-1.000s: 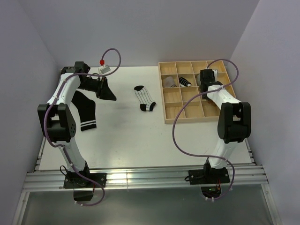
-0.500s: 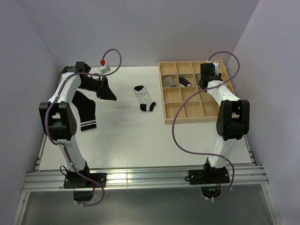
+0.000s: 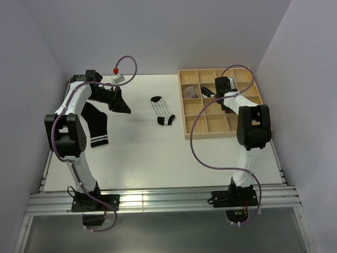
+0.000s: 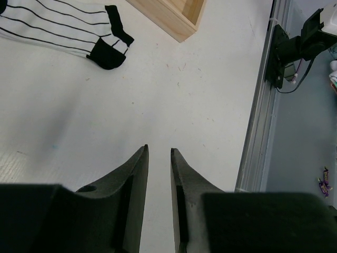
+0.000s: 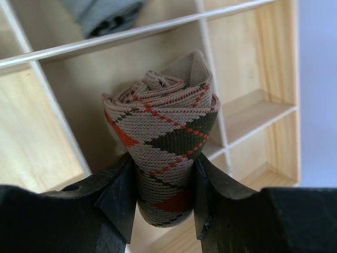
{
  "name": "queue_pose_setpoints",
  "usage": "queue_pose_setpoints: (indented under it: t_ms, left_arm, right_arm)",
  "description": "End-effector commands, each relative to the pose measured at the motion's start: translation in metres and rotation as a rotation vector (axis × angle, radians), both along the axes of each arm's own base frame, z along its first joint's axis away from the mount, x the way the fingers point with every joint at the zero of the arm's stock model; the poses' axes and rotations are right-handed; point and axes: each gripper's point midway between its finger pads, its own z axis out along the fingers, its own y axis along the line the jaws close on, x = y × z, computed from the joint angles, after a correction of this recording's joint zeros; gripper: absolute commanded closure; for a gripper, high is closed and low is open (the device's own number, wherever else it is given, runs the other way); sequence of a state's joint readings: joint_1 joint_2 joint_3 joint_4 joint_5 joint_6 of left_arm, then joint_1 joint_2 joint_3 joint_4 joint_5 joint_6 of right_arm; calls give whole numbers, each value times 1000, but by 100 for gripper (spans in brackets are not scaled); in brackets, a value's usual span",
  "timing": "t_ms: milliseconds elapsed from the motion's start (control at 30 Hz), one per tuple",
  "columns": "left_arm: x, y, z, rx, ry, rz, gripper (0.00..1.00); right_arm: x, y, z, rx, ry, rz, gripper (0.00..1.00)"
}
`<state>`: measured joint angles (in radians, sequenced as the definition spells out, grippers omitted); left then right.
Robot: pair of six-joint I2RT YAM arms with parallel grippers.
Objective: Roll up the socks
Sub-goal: Place the sock in the storage box.
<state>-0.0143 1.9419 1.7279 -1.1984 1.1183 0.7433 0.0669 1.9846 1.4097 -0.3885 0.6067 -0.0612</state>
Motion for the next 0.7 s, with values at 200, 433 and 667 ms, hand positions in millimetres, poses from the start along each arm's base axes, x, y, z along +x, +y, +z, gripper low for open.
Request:
queue_pose_setpoints:
  t_ms: [200, 433, 667]
  left_arm:
    - [-3, 1, 16, 5, -51, -13, 71]
    - [-5, 2, 15, 13, -44, -9, 71]
    - [-5, 1, 18, 10, -28, -6, 70]
  right_arm:
    - [17, 40, -24, 203, 76, 82, 100]
    - [9, 55, -43, 350, 152, 62, 100]
    - [-1, 52, -56, 545, 171, -14, 98]
